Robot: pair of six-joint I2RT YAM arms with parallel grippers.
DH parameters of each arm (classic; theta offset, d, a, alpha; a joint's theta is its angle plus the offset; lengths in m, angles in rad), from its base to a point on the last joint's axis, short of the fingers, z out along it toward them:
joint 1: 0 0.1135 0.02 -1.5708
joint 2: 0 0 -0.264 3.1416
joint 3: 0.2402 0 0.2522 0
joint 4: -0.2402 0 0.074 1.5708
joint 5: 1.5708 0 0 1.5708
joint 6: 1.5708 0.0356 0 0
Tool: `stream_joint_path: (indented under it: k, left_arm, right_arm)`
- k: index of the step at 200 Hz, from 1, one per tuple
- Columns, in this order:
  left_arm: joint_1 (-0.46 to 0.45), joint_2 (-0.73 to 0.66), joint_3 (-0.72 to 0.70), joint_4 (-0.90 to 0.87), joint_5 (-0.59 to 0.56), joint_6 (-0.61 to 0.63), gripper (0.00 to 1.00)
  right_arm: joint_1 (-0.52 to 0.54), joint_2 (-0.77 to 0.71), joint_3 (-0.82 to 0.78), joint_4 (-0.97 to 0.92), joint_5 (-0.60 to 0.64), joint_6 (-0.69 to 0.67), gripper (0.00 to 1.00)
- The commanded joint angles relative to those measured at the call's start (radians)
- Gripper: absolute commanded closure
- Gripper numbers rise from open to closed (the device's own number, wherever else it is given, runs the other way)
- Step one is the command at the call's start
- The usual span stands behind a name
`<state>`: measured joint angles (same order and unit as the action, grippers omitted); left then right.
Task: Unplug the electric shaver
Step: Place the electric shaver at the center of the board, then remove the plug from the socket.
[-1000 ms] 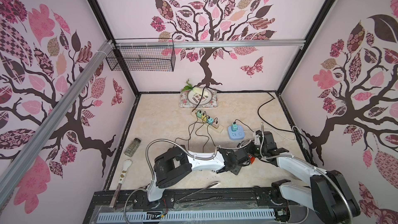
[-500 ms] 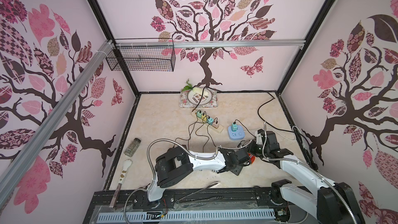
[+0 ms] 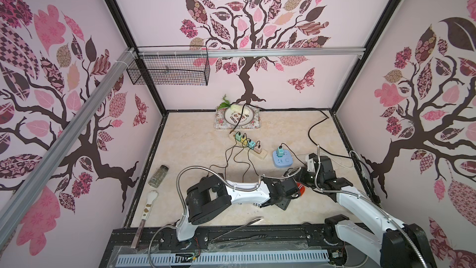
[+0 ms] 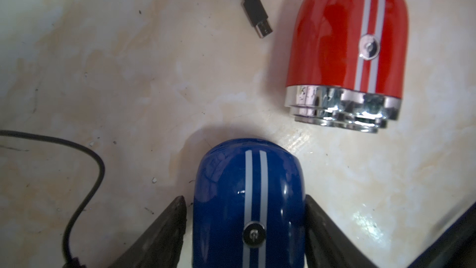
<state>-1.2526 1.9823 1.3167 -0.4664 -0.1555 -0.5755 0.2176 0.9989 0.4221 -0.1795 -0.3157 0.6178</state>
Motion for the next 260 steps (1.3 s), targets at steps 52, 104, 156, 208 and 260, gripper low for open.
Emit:
stream_joint_path:
  k: [52, 104, 156, 208, 260]
  left_arm:
    - [0.037, -0.143, 0.044, 0.012, -0.069, 0.016, 0.30]
    - [0.161, -0.213, -0.036, 0.074, -0.041, -0.035, 0.36]
    - [0.233, -0.188, -0.034, 0.126, 0.024, -0.031, 0.46]
    - [0.322, -0.132, -0.042, 0.215, 0.116, -0.104, 0.49]
    - [0.385, -0.075, -0.057, 0.329, 0.237, -0.159, 0.48]
  right_arm:
    - [-0.005, -0.004, 0.085, -0.011, -0.045, -0.038, 0.59]
    - [0.005, 0.058, 0.142, 0.012, -0.054, -0.049, 0.57]
    - [0.056, 0.156, 0.223, 0.028, 0.006, -0.063, 0.57]
    - [0.119, 0.270, 0.328, -0.003, 0.164, -0.108, 0.45]
    - [0.128, 0.371, 0.421, -0.025, 0.244, -0.139, 0.43]
